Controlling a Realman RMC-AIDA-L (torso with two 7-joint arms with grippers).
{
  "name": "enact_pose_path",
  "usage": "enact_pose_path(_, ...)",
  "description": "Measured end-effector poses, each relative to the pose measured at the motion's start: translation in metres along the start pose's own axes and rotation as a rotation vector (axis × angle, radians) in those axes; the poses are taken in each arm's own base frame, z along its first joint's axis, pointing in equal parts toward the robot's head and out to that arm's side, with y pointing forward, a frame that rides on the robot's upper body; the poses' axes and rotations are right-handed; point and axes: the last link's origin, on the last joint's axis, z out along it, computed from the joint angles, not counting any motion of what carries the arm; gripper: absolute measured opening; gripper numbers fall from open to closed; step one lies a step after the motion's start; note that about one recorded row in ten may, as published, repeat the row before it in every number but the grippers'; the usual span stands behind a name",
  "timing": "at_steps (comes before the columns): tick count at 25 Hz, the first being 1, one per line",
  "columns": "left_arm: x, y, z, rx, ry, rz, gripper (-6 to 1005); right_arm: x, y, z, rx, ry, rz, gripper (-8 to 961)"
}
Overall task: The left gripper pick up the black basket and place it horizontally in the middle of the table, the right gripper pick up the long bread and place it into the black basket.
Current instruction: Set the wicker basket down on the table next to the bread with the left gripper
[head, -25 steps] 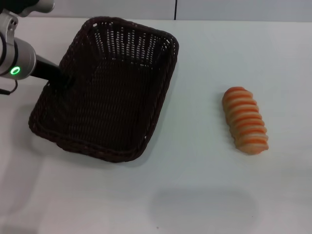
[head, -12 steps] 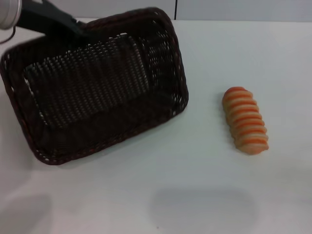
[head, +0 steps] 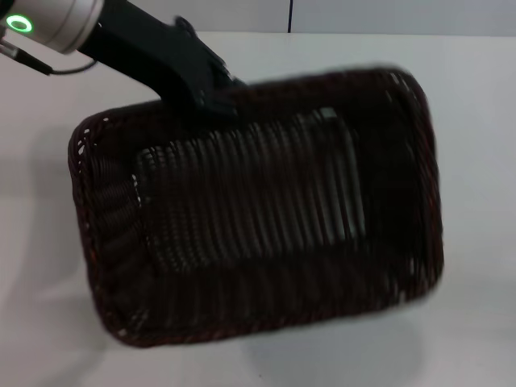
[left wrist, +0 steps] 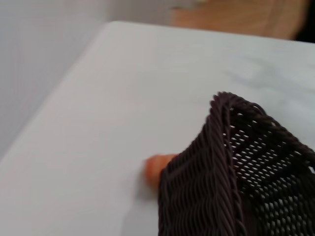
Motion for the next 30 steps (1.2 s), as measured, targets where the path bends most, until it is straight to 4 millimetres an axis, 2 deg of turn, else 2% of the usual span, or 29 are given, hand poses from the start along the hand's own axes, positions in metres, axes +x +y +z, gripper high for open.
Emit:
enact_pose_path(6, 0.004, 0.007, 0.002, -0.057, 0.0, 0.033, 232, 0.0, -0.001, -0.001, 0.0, 0.001, -0.002, 838)
enact_pose_path(8, 0.006, 0.007, 0.01, -0.104, -0.014, 0.049, 232, 0.0, 0.0, -0.001, -0.001, 0.003, -0.002, 838)
enact_pose_path(11, 0.003, 0.005, 0.013, -0.113, -0.014, 0.042, 231, 0.0, 0.0, -0.001, -0.005, 0.004, -0.003, 838)
enact_pose_path(13, -0.002, -0.004, 0.019, -0.083, -0.047, 0.009, 231, 0.0, -0.001, -0.001, -0.005, 0.004, -0.004, 838)
enact_pose_path(22, -0.004, -0.01, 0.027, -0.055, -0.066, -0.002, 238, 0.0, -0.001, -0.001, -0.005, 0.004, -0.005, 837)
enact_pose_path(27, -0.003, -0.012, 0.029, -0.058, -0.064, 0.031, 453, 0.0, 0.0, -0.001, -0.004, 0.005, -0.005, 837)
enact_pose_path(30, 0.002, -0.015, 0.027, -0.022, -0.044, 0.064, 453, 0.0, 0.0, -0.001, -0.005, 0.005, -0.007, 838)
